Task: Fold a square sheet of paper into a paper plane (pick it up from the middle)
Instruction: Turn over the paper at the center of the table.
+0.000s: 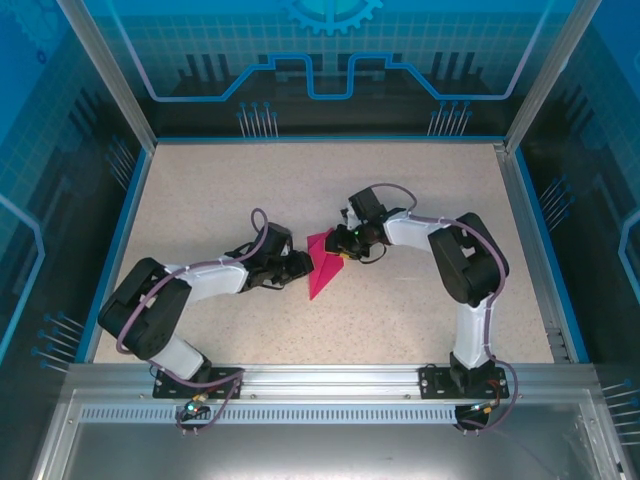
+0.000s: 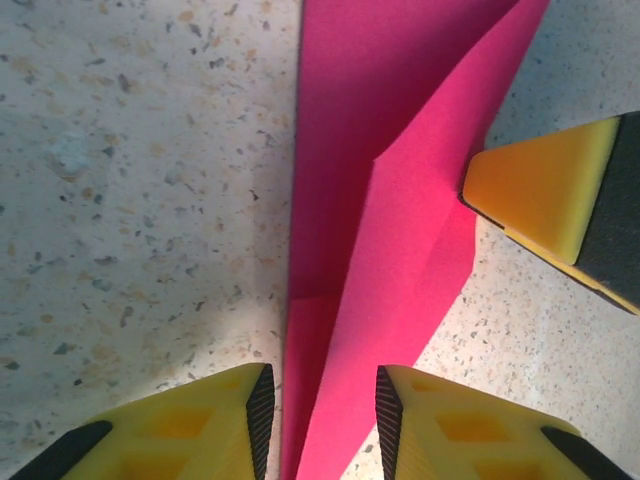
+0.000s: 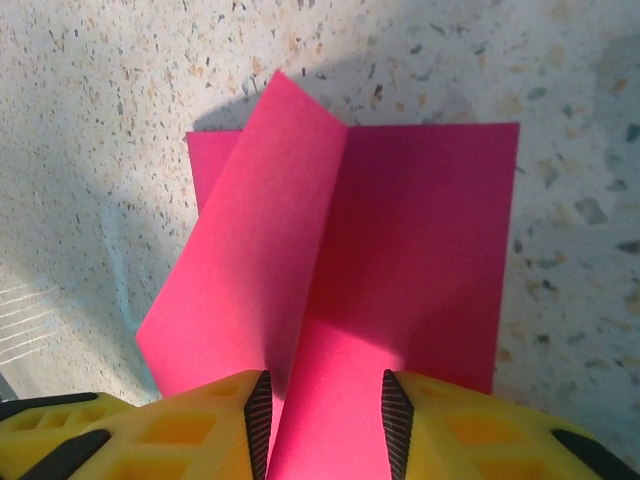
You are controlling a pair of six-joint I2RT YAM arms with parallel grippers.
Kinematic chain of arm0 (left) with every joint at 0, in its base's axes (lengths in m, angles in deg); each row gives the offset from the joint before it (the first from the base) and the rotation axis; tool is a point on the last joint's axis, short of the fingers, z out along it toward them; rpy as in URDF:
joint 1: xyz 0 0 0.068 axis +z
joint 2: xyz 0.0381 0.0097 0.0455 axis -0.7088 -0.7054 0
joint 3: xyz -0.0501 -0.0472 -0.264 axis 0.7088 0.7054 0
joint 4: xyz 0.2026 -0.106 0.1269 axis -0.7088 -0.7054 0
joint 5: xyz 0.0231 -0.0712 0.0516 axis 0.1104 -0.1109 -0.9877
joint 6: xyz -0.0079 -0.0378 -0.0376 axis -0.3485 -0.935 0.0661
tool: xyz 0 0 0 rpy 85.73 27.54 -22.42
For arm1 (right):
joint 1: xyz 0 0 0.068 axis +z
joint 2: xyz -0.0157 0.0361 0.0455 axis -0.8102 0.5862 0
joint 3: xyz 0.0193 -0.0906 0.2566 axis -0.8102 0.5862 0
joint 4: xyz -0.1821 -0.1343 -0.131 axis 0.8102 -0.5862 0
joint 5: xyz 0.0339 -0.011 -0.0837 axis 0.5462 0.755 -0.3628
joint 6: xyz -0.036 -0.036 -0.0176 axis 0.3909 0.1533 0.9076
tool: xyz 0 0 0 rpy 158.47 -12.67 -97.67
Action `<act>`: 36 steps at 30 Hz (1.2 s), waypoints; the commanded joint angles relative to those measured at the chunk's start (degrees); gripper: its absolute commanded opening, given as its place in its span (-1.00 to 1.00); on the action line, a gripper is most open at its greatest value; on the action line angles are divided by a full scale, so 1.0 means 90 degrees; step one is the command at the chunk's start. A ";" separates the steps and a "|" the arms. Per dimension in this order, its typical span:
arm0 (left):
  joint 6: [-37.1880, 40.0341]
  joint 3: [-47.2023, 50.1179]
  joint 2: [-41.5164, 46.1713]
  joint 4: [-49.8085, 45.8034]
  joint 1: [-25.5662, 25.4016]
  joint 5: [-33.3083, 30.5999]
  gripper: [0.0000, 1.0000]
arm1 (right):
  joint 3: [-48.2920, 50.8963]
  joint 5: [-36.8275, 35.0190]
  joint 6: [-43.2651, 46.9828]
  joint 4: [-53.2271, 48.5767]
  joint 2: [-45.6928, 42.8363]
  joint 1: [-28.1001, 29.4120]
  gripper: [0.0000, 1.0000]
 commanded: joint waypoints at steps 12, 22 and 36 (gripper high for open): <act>-0.0250 0.0156 -0.0087 0.0491 0.0420 0.0647 -0.18 | -0.0053 0.1160 -0.0164 0.1239 0.0373 0.0102 -0.55; -0.0713 0.0808 0.0194 0.1922 0.1356 0.2378 0.28 | 0.0802 0.1475 -0.0639 0.2819 -0.0501 -0.0068 -0.92; -0.1340 0.0974 0.1312 0.2656 0.1385 0.2937 0.97 | 0.0503 0.2627 -0.1685 0.3786 -0.1038 -0.0466 -0.90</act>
